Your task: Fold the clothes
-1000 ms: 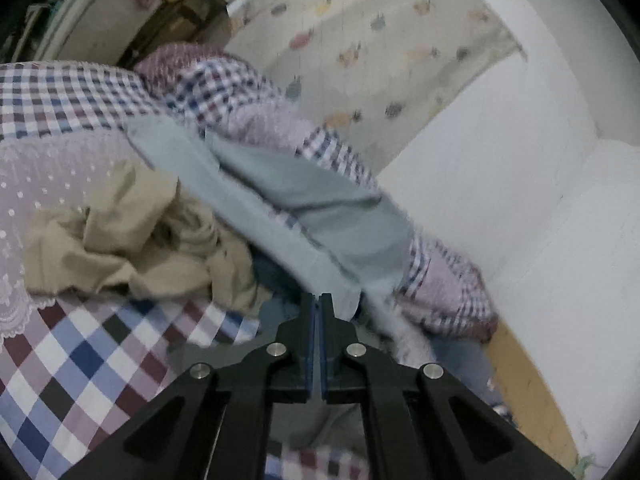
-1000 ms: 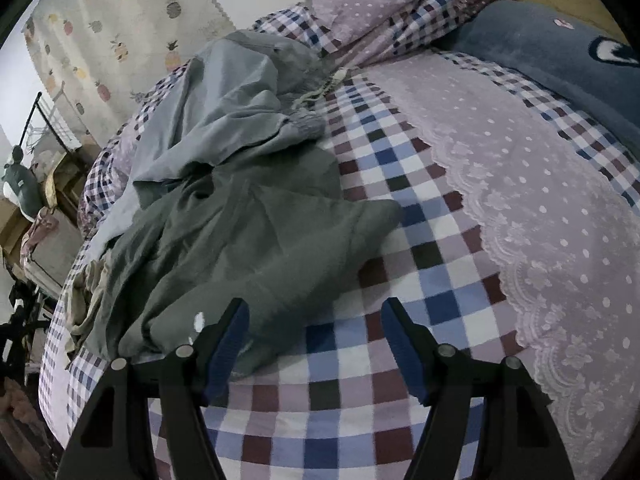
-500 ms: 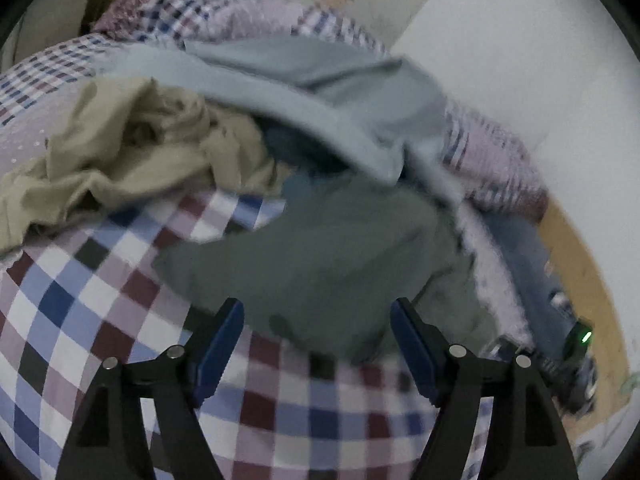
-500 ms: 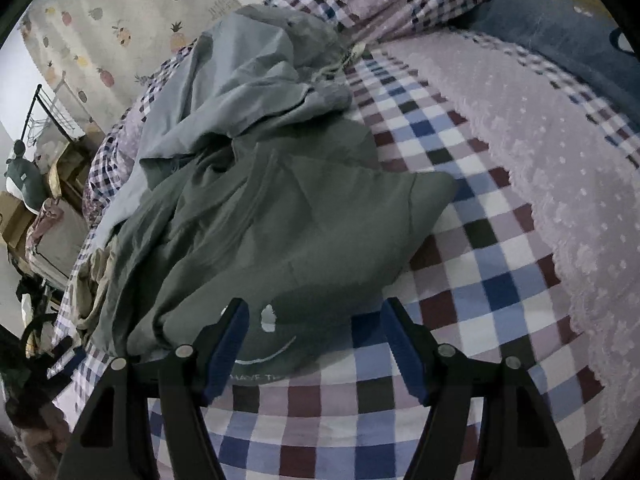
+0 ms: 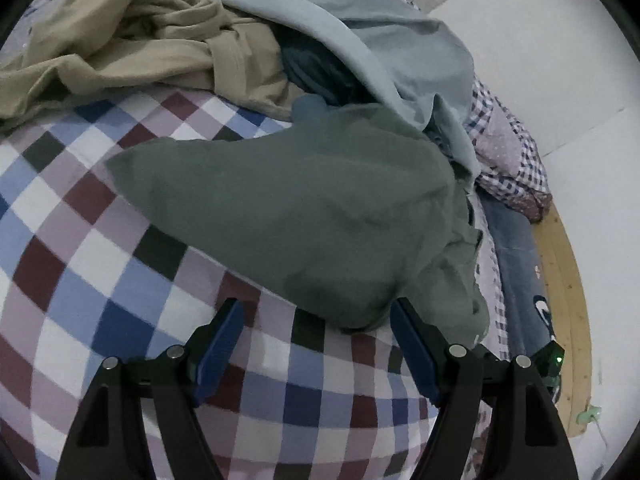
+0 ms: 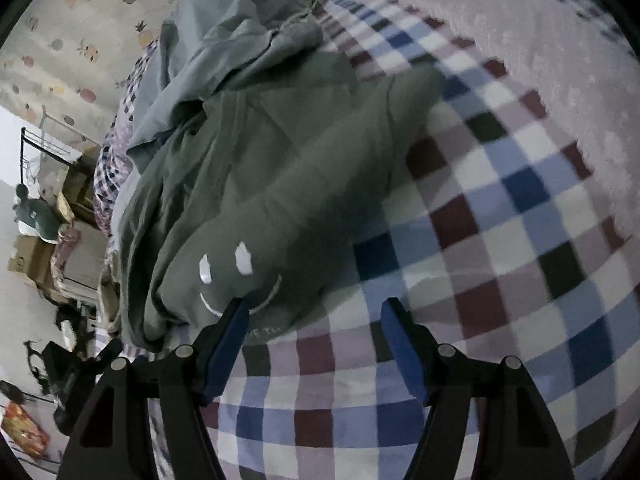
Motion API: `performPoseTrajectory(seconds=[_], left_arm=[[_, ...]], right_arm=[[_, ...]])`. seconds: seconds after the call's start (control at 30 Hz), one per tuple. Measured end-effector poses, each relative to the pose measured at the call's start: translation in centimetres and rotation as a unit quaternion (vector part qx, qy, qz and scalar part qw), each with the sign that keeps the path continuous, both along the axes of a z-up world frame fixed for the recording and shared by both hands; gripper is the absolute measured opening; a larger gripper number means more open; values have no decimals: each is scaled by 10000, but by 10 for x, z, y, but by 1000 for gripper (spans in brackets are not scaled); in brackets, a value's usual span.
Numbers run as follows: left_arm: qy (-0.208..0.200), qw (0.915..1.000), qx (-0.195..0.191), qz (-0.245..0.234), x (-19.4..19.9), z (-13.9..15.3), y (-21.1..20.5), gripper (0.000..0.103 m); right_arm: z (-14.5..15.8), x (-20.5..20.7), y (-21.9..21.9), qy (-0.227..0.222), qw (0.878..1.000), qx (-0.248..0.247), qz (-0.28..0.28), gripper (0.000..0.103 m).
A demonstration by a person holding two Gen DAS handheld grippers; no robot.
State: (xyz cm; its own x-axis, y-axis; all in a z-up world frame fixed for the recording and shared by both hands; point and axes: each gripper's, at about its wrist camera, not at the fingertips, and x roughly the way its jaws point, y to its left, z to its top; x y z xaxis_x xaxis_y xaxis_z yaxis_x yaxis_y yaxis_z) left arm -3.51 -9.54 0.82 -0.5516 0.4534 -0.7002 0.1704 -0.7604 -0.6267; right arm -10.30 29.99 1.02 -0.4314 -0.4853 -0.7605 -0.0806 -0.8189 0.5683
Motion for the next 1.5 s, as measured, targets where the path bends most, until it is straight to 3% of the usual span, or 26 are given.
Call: performPoseTrajectory(seconds=[0.13, 0.2, 0.23, 0.27, 0.3, 0.33, 0.37, 0.47, 0.63, 0.77, 0.87, 1.07, 1.17, 1.27, 1.5], left_arm=[[78, 9999, 41, 107, -6, -3, 3, 74], [17, 9998, 12, 214, -11, -7, 4, 56], [-41, 9996, -42, 287, -13, -9, 5, 40], [-97, 9992, -27, 378, -14, -12, 3, 25], [-147, 9988, 23, 474, -14, -14, 0, 22], [-145, 9982, 155, 554, -13, -16, -4, 17], [-126, 9976, 283, 614, -13, -17, -7, 14], [27, 9959, 497, 755, -9, -11, -15, 9], [559, 9919, 700, 899, -1, 19, -24, 8], [1072, 9863, 867, 911, 7, 48, -30, 7], [1484, 9810, 922, 841, 13, 71, -29, 7], [2108, 9699, 1031, 657, 29, 104, -26, 7], [2481, 9594, 1189, 623, 40, 125, -28, 7], [2995, 9417, 1411, 597, 57, 154, -35, 7], [4191, 8868, 1813, 717, 103, 214, -60, 7]], right_arm=[[-6, -1, -7, 3, 9999, -171, 18, 73], [-6, -3, -12, 81, 9999, -135, 35, 73], [-5, -3, -15, 111, 9998, -118, 71, 71], [-5, -4, -19, 133, 9998, -106, 119, 58], [-4, -4, -22, 155, 9997, -93, 167, 45], [-3, -5, -25, 164, 9996, -60, 231, 24], [-2, -5, -29, 167, 9994, -18, 303, 15], [14, -2, -30, 482, 9982, 70, 337, 5], [56, 9, -18, 1260, 9919, -64, 174, 3], [96, 23, -9, 1991, 9796, -231, 121, 3], [120, 31, -11, 2262, 9740, -47, 109, 2], [160, 53, -9, 2832, 9589, -171, 22, 2], [185, 71, -13, 3190, 9472, -302, 119, 2], [215, 89, -21, 3600, 9318, -386, 262, 2], [288, 139, -39, 4568, 8864, -637, 391, 2]])
